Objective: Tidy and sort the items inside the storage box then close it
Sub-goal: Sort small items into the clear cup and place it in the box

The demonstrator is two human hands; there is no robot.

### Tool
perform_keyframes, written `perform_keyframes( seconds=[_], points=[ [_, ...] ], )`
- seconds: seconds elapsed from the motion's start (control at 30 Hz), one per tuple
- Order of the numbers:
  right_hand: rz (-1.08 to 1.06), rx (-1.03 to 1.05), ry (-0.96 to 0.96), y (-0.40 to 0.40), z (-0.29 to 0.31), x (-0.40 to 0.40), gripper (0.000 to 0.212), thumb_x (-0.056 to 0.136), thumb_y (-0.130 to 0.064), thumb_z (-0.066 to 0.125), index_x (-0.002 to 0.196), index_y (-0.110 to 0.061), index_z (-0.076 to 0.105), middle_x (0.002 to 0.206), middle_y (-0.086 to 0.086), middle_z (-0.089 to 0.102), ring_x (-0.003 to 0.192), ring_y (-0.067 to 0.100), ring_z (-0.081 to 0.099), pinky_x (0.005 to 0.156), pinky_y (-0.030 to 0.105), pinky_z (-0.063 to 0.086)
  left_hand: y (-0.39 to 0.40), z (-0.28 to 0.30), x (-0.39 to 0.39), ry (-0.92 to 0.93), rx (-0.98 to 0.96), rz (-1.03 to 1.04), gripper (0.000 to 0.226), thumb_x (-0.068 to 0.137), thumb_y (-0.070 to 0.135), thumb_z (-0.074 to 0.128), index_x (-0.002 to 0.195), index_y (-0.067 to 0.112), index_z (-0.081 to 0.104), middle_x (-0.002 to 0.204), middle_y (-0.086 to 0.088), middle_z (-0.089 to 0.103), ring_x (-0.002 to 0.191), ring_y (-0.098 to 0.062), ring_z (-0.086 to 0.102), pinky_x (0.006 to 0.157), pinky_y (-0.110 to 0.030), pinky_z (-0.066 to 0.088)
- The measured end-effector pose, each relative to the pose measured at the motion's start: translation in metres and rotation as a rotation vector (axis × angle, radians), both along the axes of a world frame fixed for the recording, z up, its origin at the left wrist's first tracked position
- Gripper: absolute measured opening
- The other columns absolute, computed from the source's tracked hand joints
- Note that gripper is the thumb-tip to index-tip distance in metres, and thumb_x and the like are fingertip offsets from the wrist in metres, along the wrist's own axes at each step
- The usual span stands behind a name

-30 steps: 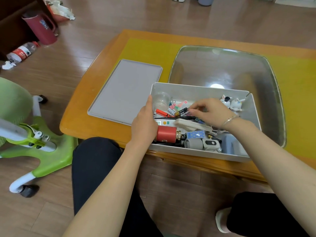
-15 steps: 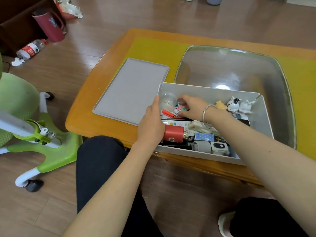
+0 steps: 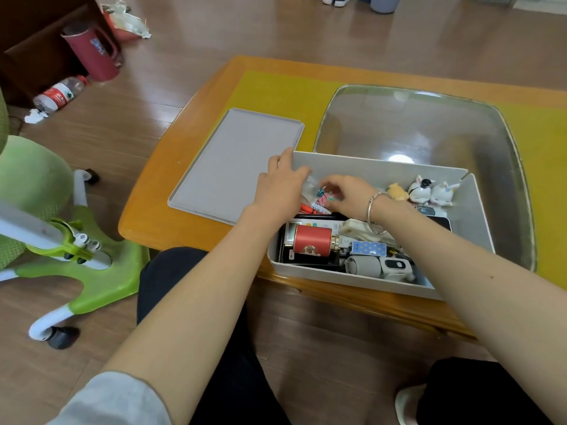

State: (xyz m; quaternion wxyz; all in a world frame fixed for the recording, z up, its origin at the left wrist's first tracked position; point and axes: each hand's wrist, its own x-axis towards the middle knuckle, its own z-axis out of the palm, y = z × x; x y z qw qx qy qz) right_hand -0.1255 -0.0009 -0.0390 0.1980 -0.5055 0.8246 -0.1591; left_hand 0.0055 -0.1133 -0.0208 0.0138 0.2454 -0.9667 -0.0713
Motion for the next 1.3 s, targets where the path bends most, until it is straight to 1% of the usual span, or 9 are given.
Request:
perform_keyframes(
  seconds=[0.2, 0.33, 0.43, 0.5, 0.6, 0.83, 1.0, 1.2, 1.3],
  points=[
    [-0.031, -0.010, -0.004, 0.001, 0.000, -0.001, 0.048, 0.086, -0.024, 0.066, 0.130, -0.014, 0.050, 0.123, 0.009, 0.059, 0.109, 0.024, 0.057, 0.094, 0.032, 0.045, 0.001, 0.007, -0.003, 0.054, 0.033, 0.024, 0.046, 0.089, 0.007, 0.060, 0.131, 0.017, 0.043, 0.155, -0.017, 0.016, 0.135, -0.038, 0.024, 0.096, -0.047, 0.037],
    [-0.057, 0.005, 0.078, 0.000, -0.002, -0.005, 0.050, 0.087, -0.034, 0.064, 0.130, -0.013, 0.052, 0.123, 0.010, 0.059, 0.111, 0.026, 0.055, 0.096, 0.035, 0.044, 0.007, 0.009, 0.007, 0.363, 0.232, 0.081, 0.044, 0.093, 0.017, 0.059, 0.134, 0.019, 0.041, 0.150, -0.014, 0.029, 0.131, -0.035, 0.034, 0.096, -0.046, 0.041],
    [-0.028, 0.069, 0.130, -0.005, -0.003, -0.002, 0.051, 0.088, -0.033, 0.062, 0.133, -0.015, 0.049, 0.123, 0.013, 0.058, 0.111, 0.029, 0.055, 0.098, 0.038, 0.043, 0.009, 0.013, 0.014, 0.594, 0.357, 0.136, 0.044, 0.095, 0.020, 0.056, 0.135, 0.023, 0.039, 0.135, -0.005, 0.046, 0.114, -0.025, 0.050, 0.084, -0.037, 0.044],
    [-0.007, 0.118, 0.146, -0.009, -0.003, -0.001, 0.051, 0.089, -0.032, 0.060, 0.136, -0.017, 0.046, 0.126, 0.012, 0.057, 0.113, 0.030, 0.054, 0.099, 0.040, 0.042, 0.010, 0.013, 0.018, 0.653, 0.404, 0.188, 0.042, 0.097, 0.022, 0.053, 0.135, 0.026, 0.036, 0.130, -0.004, 0.049, 0.103, -0.023, 0.056, 0.077, -0.037, 0.045],
    [-0.006, 0.164, 0.142, -0.011, -0.001, 0.000, 0.046, 0.091, -0.035, 0.056, 0.135, -0.024, 0.046, 0.128, 0.007, 0.056, 0.114, 0.028, 0.054, 0.096, 0.044, 0.045, 0.012, 0.010, 0.022, 0.718, 0.474, 0.239, 0.043, 0.098, 0.020, 0.052, 0.136, 0.027, 0.033, 0.129, -0.003, 0.050, 0.097, -0.022, 0.059, 0.080, -0.041, 0.051],
    [-0.044, 0.168, 0.215, -0.021, -0.002, 0.007, 0.029, 0.088, -0.037, 0.059, 0.117, -0.034, 0.055, 0.115, -0.008, 0.061, 0.111, 0.020, 0.054, 0.095, 0.042, 0.036, 0.016, -0.001, 0.020, 0.728, 0.514, 0.278, 0.045, 0.097, 0.016, 0.052, 0.136, 0.026, 0.031, 0.129, -0.002, 0.046, 0.094, -0.010, 0.049, 0.080, -0.036, 0.051],
    [-0.073, 0.119, 0.065, -0.025, -0.005, 0.006, 0.013, 0.084, -0.027, 0.066, 0.095, -0.028, 0.058, 0.090, -0.005, 0.057, 0.096, 0.021, 0.058, 0.088, 0.037, 0.047, 0.017, -0.006, 0.019, 0.685, 0.500, 0.261, 0.043, 0.098, 0.019, 0.051, 0.136, 0.021, 0.030, 0.130, -0.004, 0.045, 0.097, -0.021, 0.056, 0.072, -0.034, 0.046],
    [-0.044, 0.092, 0.024, -0.028, -0.008, 0.007, 0.016, 0.081, -0.025, 0.068, 0.087, -0.025, 0.054, 0.084, -0.006, 0.056, 0.083, 0.019, 0.056, 0.083, 0.037, 0.050, 0.016, -0.009, 0.018, 0.629, 0.410, 0.271, 0.044, 0.098, 0.019, 0.051, 0.137, 0.018, 0.030, 0.131, -0.006, 0.046, 0.093, -0.025, 0.058, 0.067, -0.035, 0.043],
    [-0.078, 0.040, -0.022, -0.027, -0.006, 0.007, 0.011, 0.083, -0.023, 0.067, 0.081, -0.022, 0.056, 0.077, -0.006, 0.062, 0.074, 0.014, 0.058, 0.073, 0.029, 0.050, 0.016, -0.007, 0.018, 0.637, 0.404, 0.267, 0.044, 0.098, 0.020, 0.051, 0.137, 0.017, 0.030, 0.130, -0.007, 0.047, 0.095, -0.026, 0.058, 0.068, -0.037, 0.044]
  ],
)
